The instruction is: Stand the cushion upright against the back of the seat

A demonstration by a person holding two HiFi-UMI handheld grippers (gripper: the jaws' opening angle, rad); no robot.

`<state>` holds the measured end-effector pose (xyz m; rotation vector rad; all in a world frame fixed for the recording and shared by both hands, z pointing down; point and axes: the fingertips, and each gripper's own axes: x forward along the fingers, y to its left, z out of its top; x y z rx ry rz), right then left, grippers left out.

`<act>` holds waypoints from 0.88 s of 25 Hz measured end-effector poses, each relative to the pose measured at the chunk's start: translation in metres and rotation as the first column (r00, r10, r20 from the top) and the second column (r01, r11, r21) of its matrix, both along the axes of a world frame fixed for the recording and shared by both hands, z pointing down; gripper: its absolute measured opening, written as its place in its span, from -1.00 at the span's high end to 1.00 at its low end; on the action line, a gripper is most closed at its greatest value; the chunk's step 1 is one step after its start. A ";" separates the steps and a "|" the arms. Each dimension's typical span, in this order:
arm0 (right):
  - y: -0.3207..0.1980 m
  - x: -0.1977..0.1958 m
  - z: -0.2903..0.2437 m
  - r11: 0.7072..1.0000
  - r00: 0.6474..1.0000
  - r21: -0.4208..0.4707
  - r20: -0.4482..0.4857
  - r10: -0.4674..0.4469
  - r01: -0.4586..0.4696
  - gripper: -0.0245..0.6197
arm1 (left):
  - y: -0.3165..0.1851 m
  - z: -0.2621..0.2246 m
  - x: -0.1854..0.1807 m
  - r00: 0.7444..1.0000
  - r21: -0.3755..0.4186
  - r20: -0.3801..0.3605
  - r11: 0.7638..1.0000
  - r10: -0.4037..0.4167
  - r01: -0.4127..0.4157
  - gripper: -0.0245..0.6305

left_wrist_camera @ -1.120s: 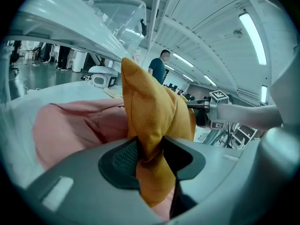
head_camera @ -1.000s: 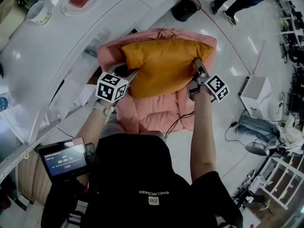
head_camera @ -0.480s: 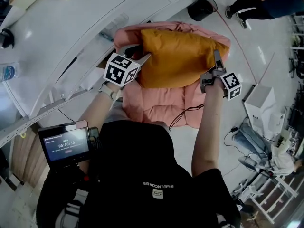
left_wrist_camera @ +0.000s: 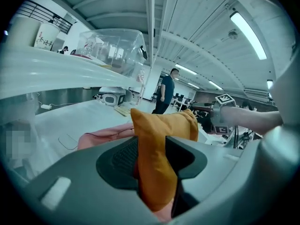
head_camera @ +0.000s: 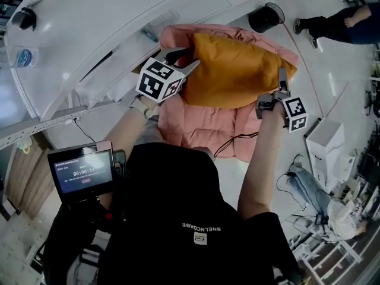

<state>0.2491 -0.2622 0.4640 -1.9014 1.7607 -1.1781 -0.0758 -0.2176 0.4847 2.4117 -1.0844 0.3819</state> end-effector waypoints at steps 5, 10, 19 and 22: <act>0.015 -0.016 -0.022 0.998 0.994 0.051 -0.106 -0.023 0.029 -0.23 | 0.019 -0.013 -0.005 1.000 0.022 -0.018 1.000 -0.010 0.010 0.33; 0.023 -0.070 -0.047 0.975 0.974 0.141 -0.172 -0.146 0.171 0.03 | 0.031 -0.033 -0.007 0.999 0.050 -0.042 0.998 -0.032 0.034 0.36; 0.090 -0.175 -0.095 0.853 0.880 0.230 -0.212 -0.426 0.468 0.81 | 0.111 -0.098 -0.034 0.996 0.142 -0.027 0.986 -0.089 0.092 0.75; 0.094 -0.203 -0.085 0.802 0.831 0.231 -0.246 -0.499 0.550 0.90 | 0.122 -0.092 -0.043 0.994 0.152 -0.023 0.983 -0.104 0.106 0.84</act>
